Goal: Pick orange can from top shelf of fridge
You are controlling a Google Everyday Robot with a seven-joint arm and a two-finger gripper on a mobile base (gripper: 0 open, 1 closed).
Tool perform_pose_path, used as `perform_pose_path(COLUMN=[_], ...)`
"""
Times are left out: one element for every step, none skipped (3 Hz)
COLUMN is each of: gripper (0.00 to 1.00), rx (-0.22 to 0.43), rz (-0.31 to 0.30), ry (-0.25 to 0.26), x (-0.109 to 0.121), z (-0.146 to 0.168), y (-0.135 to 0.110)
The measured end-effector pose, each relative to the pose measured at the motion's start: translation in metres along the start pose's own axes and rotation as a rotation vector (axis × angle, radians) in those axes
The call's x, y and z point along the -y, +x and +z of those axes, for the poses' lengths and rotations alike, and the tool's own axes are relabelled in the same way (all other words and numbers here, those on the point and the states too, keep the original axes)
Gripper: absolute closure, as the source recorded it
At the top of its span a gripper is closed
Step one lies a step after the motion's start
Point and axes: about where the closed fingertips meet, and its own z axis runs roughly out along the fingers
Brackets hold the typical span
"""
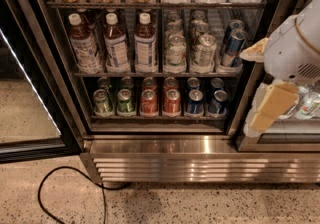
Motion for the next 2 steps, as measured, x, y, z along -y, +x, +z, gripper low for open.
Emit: perform_pose_path(gripper=[0.0,0.0], rx=[0.148,0.285], rz=[-0.034,-0.034], ry=[0.0,0.022], x=[-0.013,-0.025], z=[0.03,0.057], y=[-0.034,-0.072])
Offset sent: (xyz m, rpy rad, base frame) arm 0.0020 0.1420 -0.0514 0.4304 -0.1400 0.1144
